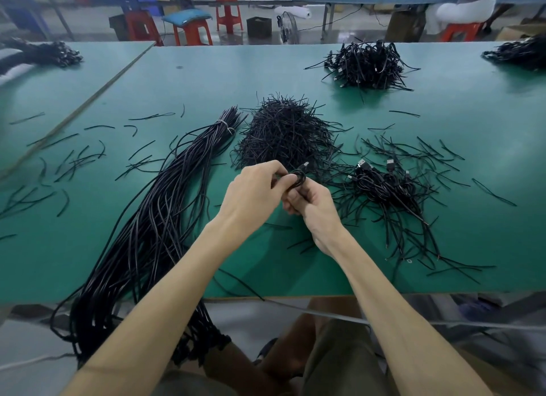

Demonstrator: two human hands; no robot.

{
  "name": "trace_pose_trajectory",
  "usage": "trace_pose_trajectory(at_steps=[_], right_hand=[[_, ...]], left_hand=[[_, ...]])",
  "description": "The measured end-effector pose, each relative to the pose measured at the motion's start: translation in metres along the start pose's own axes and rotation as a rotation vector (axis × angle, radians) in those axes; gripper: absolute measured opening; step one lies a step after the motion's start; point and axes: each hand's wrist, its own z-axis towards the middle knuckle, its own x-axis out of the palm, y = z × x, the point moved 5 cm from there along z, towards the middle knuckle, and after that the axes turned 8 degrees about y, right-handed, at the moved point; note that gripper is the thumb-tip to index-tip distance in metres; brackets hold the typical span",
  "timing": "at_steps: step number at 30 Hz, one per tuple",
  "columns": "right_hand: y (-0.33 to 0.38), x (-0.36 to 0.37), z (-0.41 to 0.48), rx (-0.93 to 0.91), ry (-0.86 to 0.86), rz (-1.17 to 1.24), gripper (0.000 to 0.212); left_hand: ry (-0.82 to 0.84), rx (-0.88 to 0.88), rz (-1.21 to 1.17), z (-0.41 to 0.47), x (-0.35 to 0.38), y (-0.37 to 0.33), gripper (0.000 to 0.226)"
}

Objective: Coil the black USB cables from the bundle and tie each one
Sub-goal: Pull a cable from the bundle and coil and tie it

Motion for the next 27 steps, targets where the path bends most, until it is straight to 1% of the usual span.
trace_pose_trajectory(at_steps=[2,6,9,13,16,18,21,23,25,27], right_hand=[[0.001,0.000,0.000,-0.008,0.016,-0.005,0.024],[0.004,0.001,-0.002,-0.025,0.047,-0.011,0.026],[0.004,0.000,-0.002,-0.034,0.048,-0.007,0.026],[0.000,-0.002,0.000,-0.029,0.002,-0.045,0.026],[-0.003,-0.006,0.001,-0.008,-0.060,-0.063,0.025],[-0.003,-0.007,0.001,-0.001,-0.095,-0.055,0.021],[-0.002,-0.009,0.001,-0.007,-0.144,-0.062,0.018],[-0.001,-0.009,0.001,-0.004,-0.158,-0.080,0.019],[0.000,-0.009,0.001,0.008,-0.186,-0.109,0.024],[0.002,-0.006,0.001,0.019,-0.217,-0.211,0.035]], left_hand=[[0.010,-0.069,-0.054,0.003,0.001,0.003,0.021],[0.020,-0.119,-0.021,0.004,0.006,0.002,0.023],[0.023,-0.162,-0.042,0.005,0.009,0.004,0.024],[0.029,-0.196,-0.109,0.008,0.009,0.005,0.024],[0.014,-0.188,-0.174,0.009,0.009,0.005,0.025],[0.002,-0.180,-0.243,0.007,0.008,0.005,0.023],[-0.032,-0.148,-0.352,0.003,0.006,0.006,0.013],[-0.027,-0.121,-0.378,0.000,0.005,0.007,0.007],[-0.015,-0.118,-0.410,-0.002,0.006,0.008,0.005],[-0.031,-0.122,-0.456,-0.006,0.007,0.010,0.010]])
